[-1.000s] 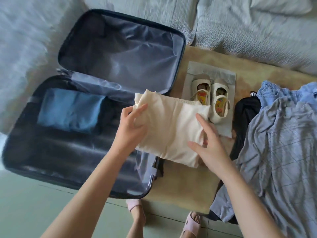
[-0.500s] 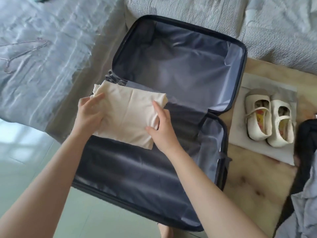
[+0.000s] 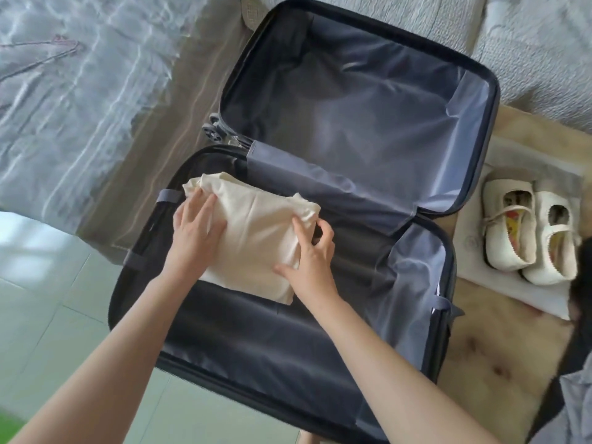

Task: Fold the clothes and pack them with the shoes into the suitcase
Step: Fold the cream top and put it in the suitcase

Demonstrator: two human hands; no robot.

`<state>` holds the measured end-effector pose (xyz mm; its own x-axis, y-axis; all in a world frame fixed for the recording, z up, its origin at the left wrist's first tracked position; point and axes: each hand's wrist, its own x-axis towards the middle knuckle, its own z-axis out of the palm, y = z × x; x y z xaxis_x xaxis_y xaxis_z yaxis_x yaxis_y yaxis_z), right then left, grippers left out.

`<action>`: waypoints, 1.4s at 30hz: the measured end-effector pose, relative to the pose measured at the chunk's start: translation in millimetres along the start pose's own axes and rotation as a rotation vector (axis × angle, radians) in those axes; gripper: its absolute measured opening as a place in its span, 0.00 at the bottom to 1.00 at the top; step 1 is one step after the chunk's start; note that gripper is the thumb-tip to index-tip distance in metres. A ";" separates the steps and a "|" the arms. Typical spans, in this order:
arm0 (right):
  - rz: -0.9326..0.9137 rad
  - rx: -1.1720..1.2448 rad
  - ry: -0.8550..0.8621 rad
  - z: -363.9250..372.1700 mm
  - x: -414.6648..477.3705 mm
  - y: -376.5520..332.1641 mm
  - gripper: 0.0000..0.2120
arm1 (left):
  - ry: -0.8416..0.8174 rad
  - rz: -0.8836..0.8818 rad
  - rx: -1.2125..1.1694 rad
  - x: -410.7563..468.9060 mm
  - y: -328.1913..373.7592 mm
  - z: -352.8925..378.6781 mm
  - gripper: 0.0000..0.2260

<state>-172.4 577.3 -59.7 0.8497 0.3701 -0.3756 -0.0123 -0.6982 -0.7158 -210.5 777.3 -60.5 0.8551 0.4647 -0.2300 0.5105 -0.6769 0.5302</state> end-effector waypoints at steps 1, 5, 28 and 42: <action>0.013 0.015 0.002 1.6 3.9 -0.9 0.44 | 0.001 0.010 0.005 3.5 -0.6 0.1 0.23; 0.019 -0.060 -0.045 3.4 14.9 0.0 0.45 | -0.140 -0.059 0.019 8.4 -2.3 5.8 0.36; 0.165 0.229 0.029 -8.3 22.8 -3.2 0.37 | 0.059 -0.135 -0.180 20.2 12.5 -16.2 0.17; -0.139 0.118 0.281 -10.7 16.8 -22.6 0.25 | 0.372 -0.111 -0.423 27.7 29.1 -26.7 0.12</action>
<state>-152.2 592.7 -43.5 0.9595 0.2619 -0.1038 0.0672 -0.5706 -0.8185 -174.4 785.7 -29.7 0.6695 0.7417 -0.0406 0.4492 -0.3608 0.8173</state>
